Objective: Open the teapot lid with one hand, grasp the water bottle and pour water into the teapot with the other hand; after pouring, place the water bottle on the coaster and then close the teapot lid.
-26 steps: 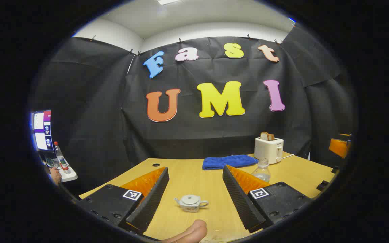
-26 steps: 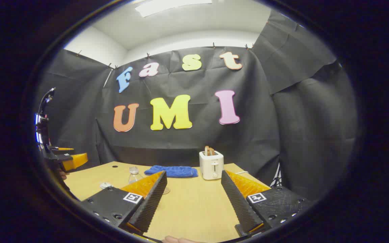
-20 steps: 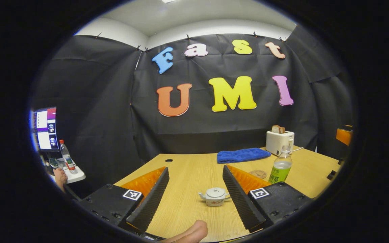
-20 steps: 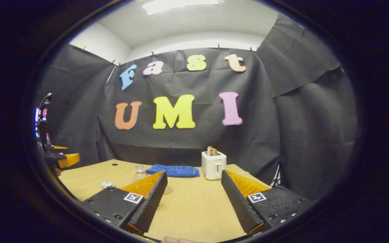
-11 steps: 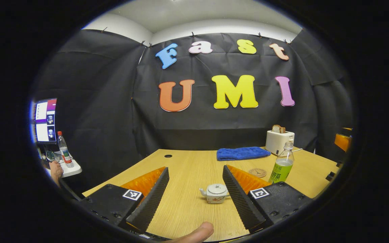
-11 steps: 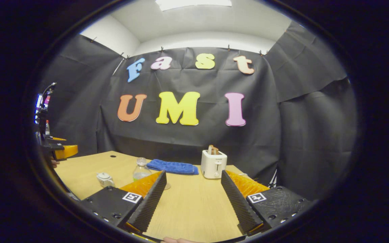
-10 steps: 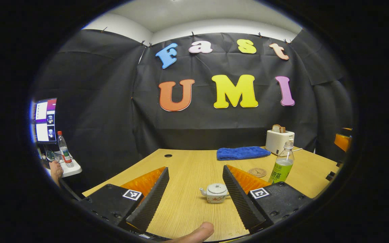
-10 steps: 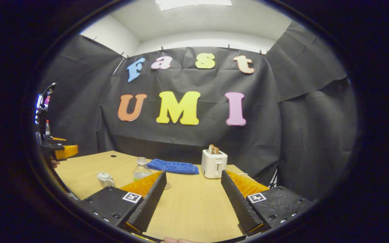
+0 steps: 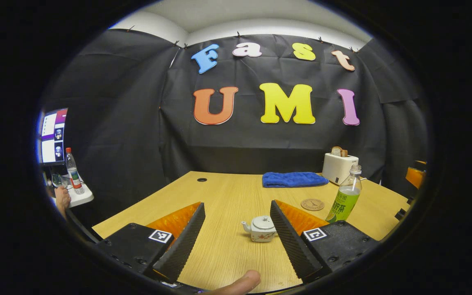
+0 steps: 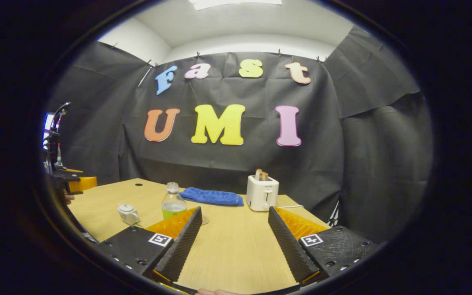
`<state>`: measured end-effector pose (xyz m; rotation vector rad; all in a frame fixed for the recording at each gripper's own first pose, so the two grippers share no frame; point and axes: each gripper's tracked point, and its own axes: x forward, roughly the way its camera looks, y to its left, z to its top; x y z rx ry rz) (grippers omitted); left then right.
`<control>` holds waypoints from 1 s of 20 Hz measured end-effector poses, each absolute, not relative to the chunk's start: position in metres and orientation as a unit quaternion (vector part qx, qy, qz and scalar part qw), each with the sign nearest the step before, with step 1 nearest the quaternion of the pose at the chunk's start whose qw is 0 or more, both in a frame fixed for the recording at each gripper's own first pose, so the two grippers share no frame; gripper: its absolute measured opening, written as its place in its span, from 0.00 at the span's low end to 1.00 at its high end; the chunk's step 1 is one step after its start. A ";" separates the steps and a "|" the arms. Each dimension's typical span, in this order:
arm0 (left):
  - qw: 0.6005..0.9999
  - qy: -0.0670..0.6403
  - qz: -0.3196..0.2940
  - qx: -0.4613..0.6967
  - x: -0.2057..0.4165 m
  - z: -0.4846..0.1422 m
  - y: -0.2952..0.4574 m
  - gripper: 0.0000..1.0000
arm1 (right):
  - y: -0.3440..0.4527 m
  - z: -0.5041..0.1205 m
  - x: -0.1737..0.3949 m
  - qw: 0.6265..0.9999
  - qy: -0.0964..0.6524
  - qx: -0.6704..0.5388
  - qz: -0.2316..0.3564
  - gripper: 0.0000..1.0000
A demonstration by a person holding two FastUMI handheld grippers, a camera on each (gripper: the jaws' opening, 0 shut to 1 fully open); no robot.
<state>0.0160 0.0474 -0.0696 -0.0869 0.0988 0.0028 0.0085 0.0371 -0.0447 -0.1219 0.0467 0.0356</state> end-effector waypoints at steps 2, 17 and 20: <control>0.997 0.054 -0.008 -0.050 0.028 -0.078 0.042 1.00 | 0.039 -0.056 0.014 0.997 0.031 -0.061 0.020 0.97; 0.991 0.087 -0.092 -0.051 0.106 -0.126 -0.011 0.75 | 0.030 -0.139 0.063 0.993 0.113 -0.024 0.036 0.98; 0.986 0.113 -0.110 -0.044 0.109 -0.140 -0.023 0.58 | 0.040 -0.150 0.067 0.990 0.128 -0.017 0.049 0.98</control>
